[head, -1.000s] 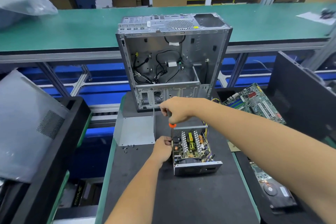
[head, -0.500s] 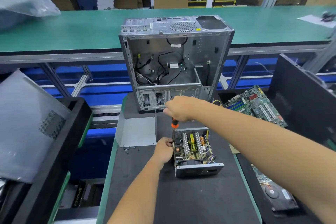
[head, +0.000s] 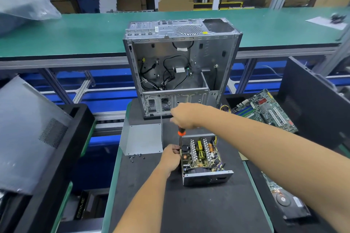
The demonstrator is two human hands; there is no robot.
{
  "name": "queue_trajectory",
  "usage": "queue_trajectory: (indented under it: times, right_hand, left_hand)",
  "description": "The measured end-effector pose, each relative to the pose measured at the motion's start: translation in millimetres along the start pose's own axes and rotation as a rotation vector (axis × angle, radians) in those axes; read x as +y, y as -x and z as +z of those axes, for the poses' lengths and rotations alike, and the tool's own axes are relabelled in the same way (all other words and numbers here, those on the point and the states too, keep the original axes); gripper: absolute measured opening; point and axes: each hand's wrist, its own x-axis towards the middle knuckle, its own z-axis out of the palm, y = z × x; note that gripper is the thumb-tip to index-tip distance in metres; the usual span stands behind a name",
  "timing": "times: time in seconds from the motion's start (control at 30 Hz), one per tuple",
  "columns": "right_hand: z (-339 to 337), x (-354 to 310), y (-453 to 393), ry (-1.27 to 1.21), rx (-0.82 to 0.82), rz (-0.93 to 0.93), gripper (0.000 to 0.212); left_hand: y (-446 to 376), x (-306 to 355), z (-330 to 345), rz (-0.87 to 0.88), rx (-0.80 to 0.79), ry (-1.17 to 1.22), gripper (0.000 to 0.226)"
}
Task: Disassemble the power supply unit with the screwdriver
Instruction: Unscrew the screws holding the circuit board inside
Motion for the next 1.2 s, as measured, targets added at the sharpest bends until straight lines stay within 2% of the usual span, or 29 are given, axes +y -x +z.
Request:
queue_trajectory:
  times: [0.07,0.2,0.27,0.4,0.5,0.57,0.63,0.73,0.83,0.97,1.03,1.13,1.17,1.2]
  right_hand:
    - [-3,2,-1,-0.157,-0.024,-0.043,0.012]
    - [-10,3,6,-0.325,-0.077,-0.113,0.027]
    - [-9,3,6,-0.296,-0.051,-0.060,0.018]
    - [-4,-1,2,0.034,-0.023,0.031,0.027]
    - [-5,-1,-1,-0.131,-0.061,-0.021,0.014]
    - [-10,-1,1,-0.273,-0.113,-0.083,0.026]
    - [-12,0,3,-0.327,-0.120,-0.101,0.029]
    - [-10,0,5,-0.185,-0.066,-0.012,0.015]
    - [-3,-3,3,0.083,-0.022,-0.001,0.024]
    - [-6,3,2,-0.243,-0.058,-0.070,0.016]
    - [-8,6,4,-0.364,-0.098,-0.118,0.027]
    - [-5,8,5,-0.339,-0.081,-0.068,0.020]
    - [-4,7,5,-0.264,-0.063,-0.031,0.015]
    - [-2,5,4,-0.169,-0.043,0.002,0.022]
  left_hand:
    - [-1,0,0,0.000,-0.001,0.000,0.030]
    - [0,0,0,0.007,-0.005,-0.004,0.029]
    - [-1,0,0,0.003,-0.006,-0.001,0.028]
    - [-1,0,-1,-0.002,-0.012,-0.002,0.030]
    - [-1,0,-1,-0.004,-0.014,-0.002,0.030]
    - [-1,0,-1,-0.002,-0.016,-0.007,0.029]
    - [-2,-1,-1,0.001,-0.021,-0.008,0.029]
    - [-3,-1,-1,0.000,-0.021,-0.013,0.028]
    - [-3,0,-1,0.003,-0.019,-0.016,0.028]
    - [-4,-1,0,0.012,-0.011,-0.032,0.026]
    - [-4,-1,-1,0.011,-0.012,-0.038,0.026]
    - [-5,-2,-1,0.011,-0.022,-0.035,0.025]
    - [-5,-2,-1,0.009,-0.025,-0.035,0.026]
    - [-5,-2,-1,0.007,-0.026,-0.036,0.027]
